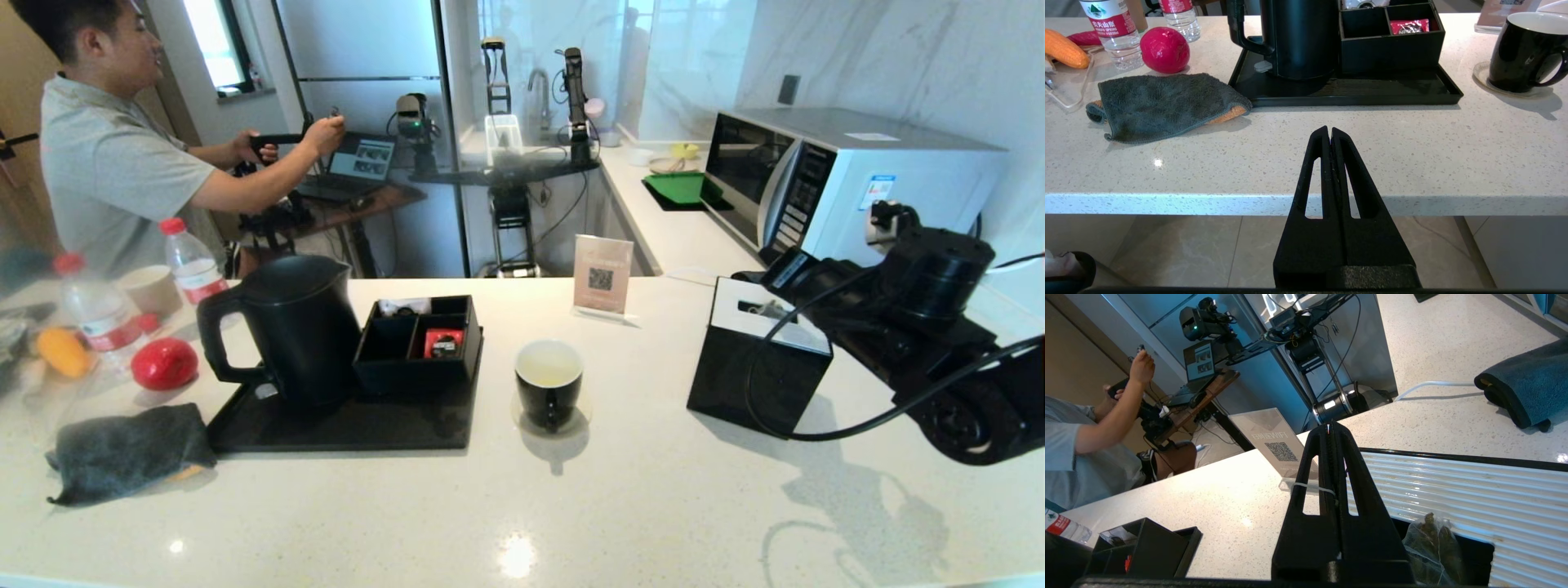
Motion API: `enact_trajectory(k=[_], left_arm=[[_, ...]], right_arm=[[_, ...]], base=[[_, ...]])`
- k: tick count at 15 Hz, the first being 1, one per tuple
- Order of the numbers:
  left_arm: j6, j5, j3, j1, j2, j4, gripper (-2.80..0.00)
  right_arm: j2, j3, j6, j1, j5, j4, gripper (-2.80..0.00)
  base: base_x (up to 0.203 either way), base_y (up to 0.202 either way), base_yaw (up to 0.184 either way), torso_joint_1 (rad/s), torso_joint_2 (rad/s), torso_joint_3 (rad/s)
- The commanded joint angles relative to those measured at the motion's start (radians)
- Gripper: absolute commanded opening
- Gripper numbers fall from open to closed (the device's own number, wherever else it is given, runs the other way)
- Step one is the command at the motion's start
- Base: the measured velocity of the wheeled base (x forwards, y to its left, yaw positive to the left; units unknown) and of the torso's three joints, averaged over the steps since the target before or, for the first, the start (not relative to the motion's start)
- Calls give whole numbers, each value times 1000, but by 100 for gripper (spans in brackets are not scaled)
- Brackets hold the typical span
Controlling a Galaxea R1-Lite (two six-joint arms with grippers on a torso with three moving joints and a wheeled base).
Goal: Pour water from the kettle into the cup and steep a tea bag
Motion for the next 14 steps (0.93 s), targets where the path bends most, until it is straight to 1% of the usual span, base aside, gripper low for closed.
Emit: enact_trajectory(k=[1, 7, 9, 13, 14], left_arm=[[0, 0, 0, 0, 0, 0, -280], [0, 0, 0, 0, 0, 0, -280], [0, 0, 0, 0, 0, 0, -280], [-1, 0, 0, 0, 0, 0, -280], [0, 0, 0, 0, 0, 0, -280]], right_arm=[[5, -1, 3, -2, -2, -8, 0], [1, 3, -18, -22, -8, -4, 0], [2, 25, -95, -52, -6, -9, 0], [2, 46, -213, -122, -5, -9, 0], [-3, 45, -231, -144, -4, -8, 0]], base=[[0, 0, 0, 0, 0, 0], [0, 0, 0, 0, 0, 0], [0, 0, 0, 0, 0, 0], [0, 0, 0, 0, 0, 0], [0, 0, 0, 0, 0, 0]])
